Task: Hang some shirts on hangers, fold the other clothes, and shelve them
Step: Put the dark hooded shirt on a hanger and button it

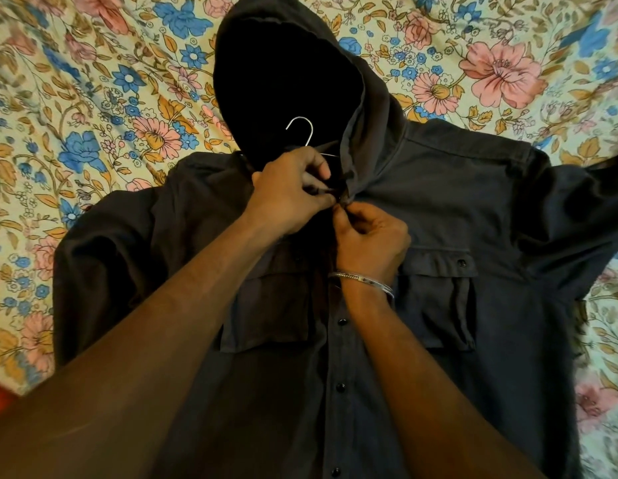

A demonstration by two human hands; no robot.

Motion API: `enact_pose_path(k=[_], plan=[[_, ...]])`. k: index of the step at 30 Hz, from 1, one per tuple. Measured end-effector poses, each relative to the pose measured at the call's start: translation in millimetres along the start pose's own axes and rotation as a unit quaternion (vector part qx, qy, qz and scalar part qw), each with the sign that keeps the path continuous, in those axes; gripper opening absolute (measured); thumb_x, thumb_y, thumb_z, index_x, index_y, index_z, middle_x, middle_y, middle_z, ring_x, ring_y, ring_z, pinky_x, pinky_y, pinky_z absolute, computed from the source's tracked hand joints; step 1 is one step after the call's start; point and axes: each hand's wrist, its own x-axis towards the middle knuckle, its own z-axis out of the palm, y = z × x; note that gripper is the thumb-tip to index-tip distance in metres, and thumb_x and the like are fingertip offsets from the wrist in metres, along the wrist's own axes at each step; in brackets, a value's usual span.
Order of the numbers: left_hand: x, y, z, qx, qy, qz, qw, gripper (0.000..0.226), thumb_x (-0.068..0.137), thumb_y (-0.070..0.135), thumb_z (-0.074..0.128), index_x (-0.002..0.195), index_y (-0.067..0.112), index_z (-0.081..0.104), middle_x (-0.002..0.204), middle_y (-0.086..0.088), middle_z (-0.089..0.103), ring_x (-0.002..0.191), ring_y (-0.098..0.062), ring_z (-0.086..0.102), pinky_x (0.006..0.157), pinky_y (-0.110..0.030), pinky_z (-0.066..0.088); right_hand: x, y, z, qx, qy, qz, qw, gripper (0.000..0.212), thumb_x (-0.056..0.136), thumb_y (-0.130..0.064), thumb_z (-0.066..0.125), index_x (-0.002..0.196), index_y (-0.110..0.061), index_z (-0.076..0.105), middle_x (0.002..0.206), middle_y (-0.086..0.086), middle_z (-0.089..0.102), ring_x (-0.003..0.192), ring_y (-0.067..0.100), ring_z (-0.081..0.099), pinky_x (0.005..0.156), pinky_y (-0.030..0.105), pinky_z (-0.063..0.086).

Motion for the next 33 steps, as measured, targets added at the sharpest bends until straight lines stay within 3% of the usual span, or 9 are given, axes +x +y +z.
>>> enact_pose_path(k=[6, 9, 13, 15, 18, 22, 24, 30, 33], plan=[[-11, 4, 12, -0.026, 0.07, -0.025, 0.997, 0.048, 0.078, 0.021, 0.079, 0.098, 0.036, 0.039, 0.074, 0.024, 0.071, 0.092, -0.011, 0.067, 0.093, -0.058, 0.048, -1, 2, -1, -0.045, 0.009, -0.055, 0.997, 0.01, 0.079, -0.017, 0.082, 0.088, -0.013, 0.08, 0.076, 0.0, 0.074, 0.062, 0.006, 0.065, 0.062, 0.029, 0.057], [-13, 15, 12, 0.037, 0.071, -0.001, 0.997, 0.048, 0.081, 0.013, 0.077, 0.103, 0.025, 0.036, 0.073, 0.019, 0.065, 0.089, -0.01, 0.065, 0.098, -0.046, 0.041, -1, 6, -1, -0.064, 0.01, -0.078, 0.995, 0.012, 0.076, -0.012, 0.081, 0.088, -0.013, 0.08, 0.077, 0.002, 0.073, 0.063, 0.01, 0.066, 0.061, 0.032, 0.056], [-16, 29, 9, 0.089, 0.051, 0.012, 0.995, 0.055, 0.079, 0.01, 0.078, 0.106, 0.024, 0.033, 0.085, 0.01, 0.071, 0.094, -0.012, 0.063, 0.089, -0.032, 0.025, -1, 10, 0, -0.09, 0.003, -0.106, 0.99, 0.015, 0.076, -0.009, 0.079, 0.089, -0.015, 0.08, 0.075, 0.0, 0.07, 0.062, 0.017, 0.064, 0.058, 0.035, 0.054], [-18, 29, 9, 0.088, 0.045, 0.001, 0.995, 0.057, 0.078, 0.009, 0.08, 0.106, 0.024, 0.032, 0.081, 0.012, 0.069, 0.095, -0.013, 0.065, 0.092, -0.034, 0.03, 0, 11, 1, -0.092, 0.003, -0.106, 0.99, 0.015, 0.076, -0.011, 0.079, 0.09, -0.017, 0.08, 0.077, -0.001, 0.07, 0.064, 0.018, 0.064, 0.058, 0.036, 0.054], [-19, 27, 11, 0.06, 0.041, -0.022, 0.997, 0.058, 0.076, 0.008, 0.081, 0.104, 0.025, 0.033, 0.071, 0.019, 0.061, 0.089, -0.009, 0.066, 0.097, -0.047, 0.047, 4, 16, 3, -0.082, -0.018, -0.097, 0.992, 0.015, 0.078, -0.014, 0.077, 0.092, -0.018, 0.08, 0.083, -0.004, 0.071, 0.07, 0.018, 0.068, 0.062, 0.04, 0.056], [-17, 25, 13, 0.048, 0.041, -0.043, 0.997, 0.056, 0.077, 0.007, 0.079, 0.103, 0.026, 0.033, 0.071, 0.018, 0.063, 0.079, 0.001, 0.058, 0.098, -0.05, 0.048, 3, 18, 1, -0.122, -0.049, -0.151, 0.98, 0.022, 0.079, -0.003, 0.069, 0.094, -0.016, 0.078, 0.09, -0.005, 0.069, 0.075, 0.016, 0.065, 0.063, 0.039, 0.056], [-16, 24, 12, 0.037, 0.038, -0.05, 0.997, 0.055, 0.076, 0.006, 0.078, 0.103, 0.026, 0.034, 0.069, 0.018, 0.063, 0.078, 0.001, 0.06, 0.095, -0.051, 0.05, 1, 16, 1, -0.164, -0.049, -0.193, 0.966, 0.021, 0.078, 0.0, 0.065, 0.089, -0.014, 0.076, 0.089, -0.003, 0.068, 0.071, 0.018, 0.062, 0.057, 0.037, 0.053], [-11, 18, 1, 0.024, 0.002, -0.069, 0.997, 0.053, 0.075, 0.008, 0.075, 0.105, 0.027, 0.036, 0.073, 0.018, 0.067, 0.079, -0.005, 0.063, 0.092, -0.054, 0.051, 10, 9, -7, -0.275, -0.093, -0.284, 0.914, 0.006, 0.082, -0.014, 0.064, 0.08, -0.012, 0.069, 0.086, 0.0, 0.063, 0.066, 0.026, 0.06, 0.049, 0.036, 0.047], [-24, 10, -1, 0.029, 0.097, -0.026, 0.995, 0.048, 0.081, 0.017, 0.077, 0.112, 0.033, 0.044, 0.098, 0.019, 0.069, 0.102, -0.003, 0.059, 0.105, -0.045, 0.042, 22, -23, -24, -0.19, -0.055, -0.295, 0.935, 0.021, 0.084, -0.034, 0.061, 0.076, -0.019, 0.072, 0.075, -0.002, 0.066, 0.062, 0.022, 0.061, 0.052, 0.033, 0.046]])
